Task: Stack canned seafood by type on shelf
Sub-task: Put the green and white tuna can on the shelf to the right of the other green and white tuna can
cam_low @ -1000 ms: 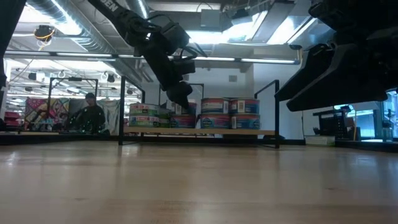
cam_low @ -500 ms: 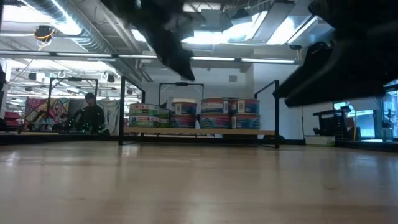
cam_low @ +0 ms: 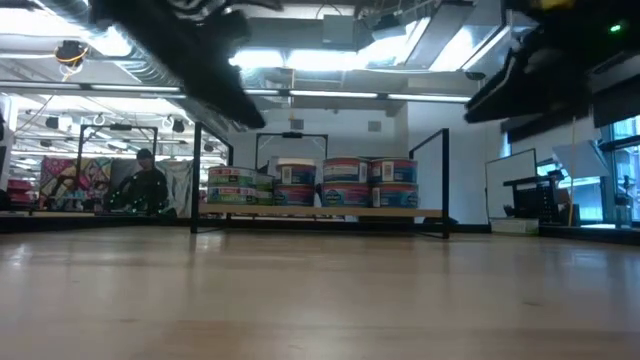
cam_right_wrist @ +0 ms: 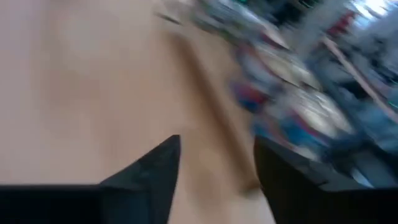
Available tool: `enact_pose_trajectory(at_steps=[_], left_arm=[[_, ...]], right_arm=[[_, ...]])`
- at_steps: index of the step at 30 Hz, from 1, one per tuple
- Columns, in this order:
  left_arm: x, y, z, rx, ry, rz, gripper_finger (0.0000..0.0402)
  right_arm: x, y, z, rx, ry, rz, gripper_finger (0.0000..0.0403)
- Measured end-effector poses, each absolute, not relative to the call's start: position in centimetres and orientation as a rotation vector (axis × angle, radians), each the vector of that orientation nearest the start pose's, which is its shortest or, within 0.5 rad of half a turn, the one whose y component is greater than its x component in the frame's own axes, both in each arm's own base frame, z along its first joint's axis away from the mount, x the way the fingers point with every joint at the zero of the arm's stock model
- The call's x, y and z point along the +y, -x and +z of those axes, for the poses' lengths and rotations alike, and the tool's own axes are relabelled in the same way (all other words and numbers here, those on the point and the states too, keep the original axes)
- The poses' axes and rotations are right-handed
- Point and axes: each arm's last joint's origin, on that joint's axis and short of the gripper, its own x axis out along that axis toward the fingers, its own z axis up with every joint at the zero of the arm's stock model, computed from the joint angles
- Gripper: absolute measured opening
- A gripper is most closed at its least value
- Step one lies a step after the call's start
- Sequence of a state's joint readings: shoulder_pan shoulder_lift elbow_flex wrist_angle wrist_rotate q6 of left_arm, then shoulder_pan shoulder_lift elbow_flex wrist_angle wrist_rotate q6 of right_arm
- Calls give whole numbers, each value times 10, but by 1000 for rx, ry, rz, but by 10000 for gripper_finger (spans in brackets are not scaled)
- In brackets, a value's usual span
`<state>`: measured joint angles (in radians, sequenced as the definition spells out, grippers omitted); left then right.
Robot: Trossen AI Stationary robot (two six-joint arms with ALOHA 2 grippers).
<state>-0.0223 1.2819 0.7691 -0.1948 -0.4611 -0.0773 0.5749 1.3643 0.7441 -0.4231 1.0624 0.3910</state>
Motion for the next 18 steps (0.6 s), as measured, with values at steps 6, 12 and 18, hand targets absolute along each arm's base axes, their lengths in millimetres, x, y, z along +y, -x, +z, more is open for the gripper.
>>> enact_pose_trajectory(at_steps=[6,12,18], left_arm=[[-14,-238,202,637,-27,420,285],[-21,-231,190,658,-36,406,285],[-17,-227,187,692,-103,516,285]], right_arm=[[40,-178,226,699,236,-876,129],[-10,-164,241,746,8,-1043,76],[-40,-162,239,845,-78,-1110,24]])
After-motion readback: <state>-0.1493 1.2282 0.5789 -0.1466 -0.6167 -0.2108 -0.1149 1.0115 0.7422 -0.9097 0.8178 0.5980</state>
